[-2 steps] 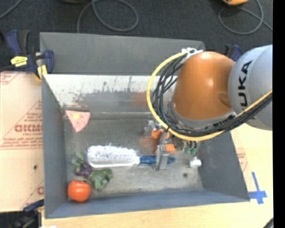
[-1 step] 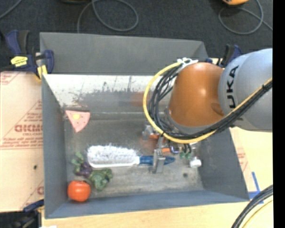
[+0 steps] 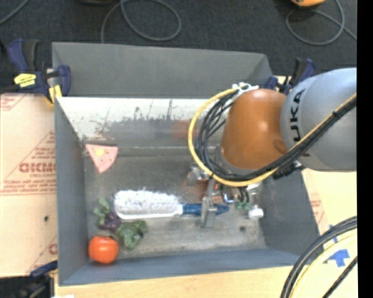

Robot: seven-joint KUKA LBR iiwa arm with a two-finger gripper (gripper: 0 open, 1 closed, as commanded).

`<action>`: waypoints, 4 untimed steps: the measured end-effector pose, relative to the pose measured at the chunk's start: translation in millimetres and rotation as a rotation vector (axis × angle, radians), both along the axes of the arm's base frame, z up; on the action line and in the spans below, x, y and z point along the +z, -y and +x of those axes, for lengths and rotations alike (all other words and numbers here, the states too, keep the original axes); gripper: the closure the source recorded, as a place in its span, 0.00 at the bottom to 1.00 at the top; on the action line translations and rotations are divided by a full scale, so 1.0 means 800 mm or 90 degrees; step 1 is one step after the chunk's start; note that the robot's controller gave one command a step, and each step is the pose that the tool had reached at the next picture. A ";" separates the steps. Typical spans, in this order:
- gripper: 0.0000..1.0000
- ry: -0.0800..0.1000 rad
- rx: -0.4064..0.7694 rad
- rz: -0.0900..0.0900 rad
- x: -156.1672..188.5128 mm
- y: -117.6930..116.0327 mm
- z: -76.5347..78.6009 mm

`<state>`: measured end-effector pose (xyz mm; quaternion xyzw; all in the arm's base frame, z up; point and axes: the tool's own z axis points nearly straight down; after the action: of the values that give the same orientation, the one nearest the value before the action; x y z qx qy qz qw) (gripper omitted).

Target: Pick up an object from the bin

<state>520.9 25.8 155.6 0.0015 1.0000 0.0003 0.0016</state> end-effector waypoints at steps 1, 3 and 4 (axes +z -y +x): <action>0.00 0.004 -0.051 0.001 -0.028 0.007 -0.003; 1.00 0.004 -0.091 0.002 -0.100 0.016 0.010; 1.00 0.004 -0.091 0.002 -0.100 0.016 0.010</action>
Offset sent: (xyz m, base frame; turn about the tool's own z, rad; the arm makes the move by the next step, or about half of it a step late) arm 0.0183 -0.0213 -0.0589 0.0718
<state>528.8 13.1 75.6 0.0732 0.9973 0.0014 0.0051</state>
